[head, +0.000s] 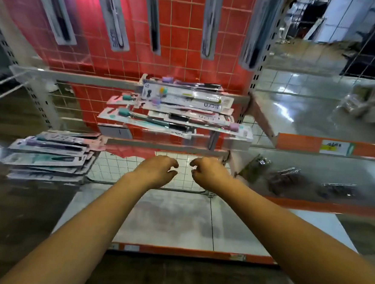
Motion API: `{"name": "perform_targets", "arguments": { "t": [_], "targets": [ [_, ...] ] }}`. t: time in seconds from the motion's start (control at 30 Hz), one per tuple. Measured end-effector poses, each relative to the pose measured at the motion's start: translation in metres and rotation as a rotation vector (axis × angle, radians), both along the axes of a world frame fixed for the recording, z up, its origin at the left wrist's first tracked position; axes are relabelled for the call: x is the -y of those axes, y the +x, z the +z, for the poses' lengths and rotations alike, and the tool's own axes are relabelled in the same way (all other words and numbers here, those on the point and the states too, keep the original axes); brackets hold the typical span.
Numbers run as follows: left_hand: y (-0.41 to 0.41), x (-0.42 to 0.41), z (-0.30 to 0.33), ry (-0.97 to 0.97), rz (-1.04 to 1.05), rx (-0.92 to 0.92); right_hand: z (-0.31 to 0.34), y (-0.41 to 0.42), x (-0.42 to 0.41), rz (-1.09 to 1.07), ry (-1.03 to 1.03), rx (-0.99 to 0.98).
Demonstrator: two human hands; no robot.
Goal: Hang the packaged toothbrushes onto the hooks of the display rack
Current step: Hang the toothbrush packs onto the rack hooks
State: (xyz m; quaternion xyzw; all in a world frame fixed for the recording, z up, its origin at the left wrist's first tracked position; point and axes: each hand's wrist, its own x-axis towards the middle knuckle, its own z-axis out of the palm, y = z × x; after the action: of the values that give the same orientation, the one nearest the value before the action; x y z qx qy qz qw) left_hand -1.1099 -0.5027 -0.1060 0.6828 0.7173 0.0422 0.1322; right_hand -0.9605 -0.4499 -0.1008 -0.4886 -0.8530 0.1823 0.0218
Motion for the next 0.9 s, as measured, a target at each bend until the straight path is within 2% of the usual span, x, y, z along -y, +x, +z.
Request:
{"name": "perform_targets", "arguments": {
  "t": [0.23, 0.43, 0.77, 0.9],
  "targets": [
    [0.016, 0.041, 0.071, 0.01, 0.026, 0.005, 0.071, 0.017, 0.037, 0.08, -0.018, -0.029],
    [0.009, 0.059, 0.105, 0.058, 0.055, 0.041, 0.11, 0.019, 0.047, 0.127, 0.013, -0.059],
    [-0.052, 0.037, 0.139, 0.106, 0.09, 0.045, 0.137, -0.029, 0.018, 0.127, 0.043, -0.15],
    [-0.082, 0.009, 0.142, 0.125, 0.058, 0.038, 0.14, -0.055, -0.005, 0.055, 0.075, -0.173]
  ]
}}
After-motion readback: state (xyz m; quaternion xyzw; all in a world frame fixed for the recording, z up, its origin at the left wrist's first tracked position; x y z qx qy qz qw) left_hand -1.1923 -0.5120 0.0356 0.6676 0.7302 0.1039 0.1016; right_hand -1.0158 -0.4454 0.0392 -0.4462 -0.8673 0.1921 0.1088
